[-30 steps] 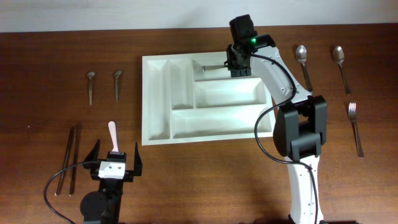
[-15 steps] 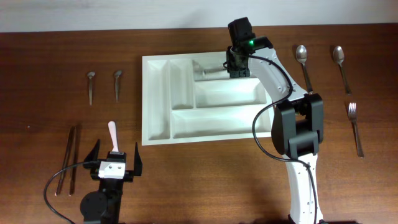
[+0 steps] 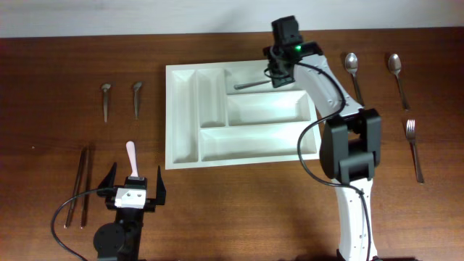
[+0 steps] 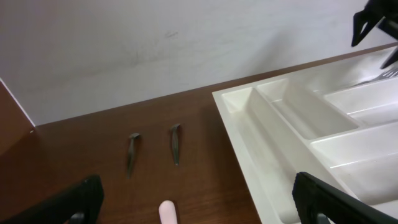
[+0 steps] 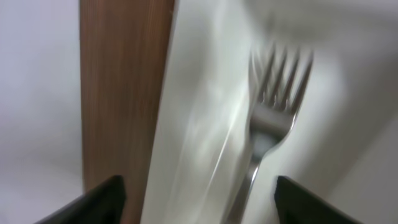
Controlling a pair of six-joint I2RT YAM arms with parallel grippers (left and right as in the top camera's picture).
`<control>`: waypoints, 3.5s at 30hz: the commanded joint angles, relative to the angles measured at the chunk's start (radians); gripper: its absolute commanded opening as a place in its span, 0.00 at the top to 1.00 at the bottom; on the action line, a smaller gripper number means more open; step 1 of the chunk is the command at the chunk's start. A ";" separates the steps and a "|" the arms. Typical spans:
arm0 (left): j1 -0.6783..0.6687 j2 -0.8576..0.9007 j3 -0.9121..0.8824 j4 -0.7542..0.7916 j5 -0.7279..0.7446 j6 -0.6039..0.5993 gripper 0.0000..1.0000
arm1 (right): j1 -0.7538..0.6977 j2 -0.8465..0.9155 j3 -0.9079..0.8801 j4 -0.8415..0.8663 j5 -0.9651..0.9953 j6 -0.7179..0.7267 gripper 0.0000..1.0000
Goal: Pack container
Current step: 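Lower the fork into the compartment and open the right gripper, then move the right gripper back over the remaining silver fork, then lower the right gripper and grasp the second fork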
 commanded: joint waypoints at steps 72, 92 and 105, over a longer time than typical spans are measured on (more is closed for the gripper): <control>0.003 -0.008 -0.008 0.000 -0.007 -0.002 0.01 | -0.889 -0.052 -0.069 -0.686 0.023 -2.046 0.06; 0.003 -0.008 -0.008 0.000 -0.007 -0.002 0.01 | -0.872 -0.052 -0.230 -0.506 0.032 -2.050 0.00; 0.003 -0.008 -0.008 0.000 -0.007 -0.002 0.01 | -0.866 -0.052 -0.306 -0.457 0.047 -2.050 0.06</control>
